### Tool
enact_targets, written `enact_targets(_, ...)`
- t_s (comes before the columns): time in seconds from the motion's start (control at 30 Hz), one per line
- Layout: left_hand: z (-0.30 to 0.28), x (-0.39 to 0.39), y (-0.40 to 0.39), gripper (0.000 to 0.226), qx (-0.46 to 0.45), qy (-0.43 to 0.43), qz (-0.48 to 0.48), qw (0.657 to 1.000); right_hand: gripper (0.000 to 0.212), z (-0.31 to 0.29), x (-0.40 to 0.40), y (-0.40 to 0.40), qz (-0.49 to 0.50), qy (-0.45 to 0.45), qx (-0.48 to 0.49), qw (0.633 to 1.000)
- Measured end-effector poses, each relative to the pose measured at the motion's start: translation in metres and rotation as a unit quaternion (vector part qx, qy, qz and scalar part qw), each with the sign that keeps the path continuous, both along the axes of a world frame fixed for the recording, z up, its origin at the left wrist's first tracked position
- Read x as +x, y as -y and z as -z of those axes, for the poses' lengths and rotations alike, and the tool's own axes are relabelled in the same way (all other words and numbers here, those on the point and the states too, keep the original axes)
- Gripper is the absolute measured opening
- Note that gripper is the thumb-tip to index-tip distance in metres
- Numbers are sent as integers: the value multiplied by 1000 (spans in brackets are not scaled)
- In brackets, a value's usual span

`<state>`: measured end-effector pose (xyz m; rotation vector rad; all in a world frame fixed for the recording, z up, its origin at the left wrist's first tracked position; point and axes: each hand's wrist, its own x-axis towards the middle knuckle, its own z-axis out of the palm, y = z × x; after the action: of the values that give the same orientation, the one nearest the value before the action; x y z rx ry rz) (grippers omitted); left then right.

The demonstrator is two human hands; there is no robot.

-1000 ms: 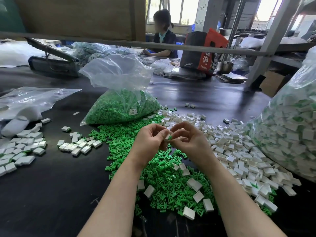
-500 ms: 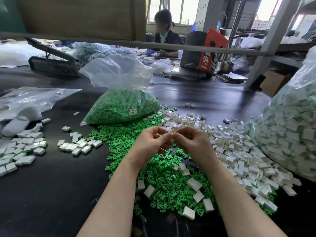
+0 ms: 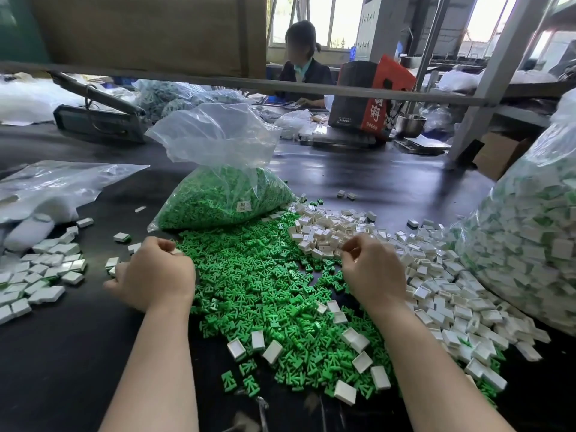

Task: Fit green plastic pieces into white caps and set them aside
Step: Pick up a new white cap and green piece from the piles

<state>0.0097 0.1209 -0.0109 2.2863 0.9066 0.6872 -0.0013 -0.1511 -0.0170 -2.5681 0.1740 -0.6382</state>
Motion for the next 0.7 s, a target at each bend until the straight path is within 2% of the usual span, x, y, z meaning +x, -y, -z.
enact_targets(0.17,4,0,-2,19,48,-59,-4,997,21,1,-2,2,70,-32,-118,990)
enact_targets(0.3,2,0,1,24,83,-86,7,993,24,0,-3,2,124,-66,-161,977)
enact_targets(0.37,0,1,6,24,86,-70,28,993,24,0,-5,3,144,-100,-174,969)
enact_targets(0.47,-6,3,23,17,64,9,125,990,28,0,-7,3,149,-146,-185,960)
enact_targets(0.57,-9,3,50,9,12,82,265,961,30,-2,-6,1,139,-144,-185,962)
enact_targets(0.7,-8,1,81,6,-9,84,370,925,29,-2,-5,-1,119,-123,-174,970)
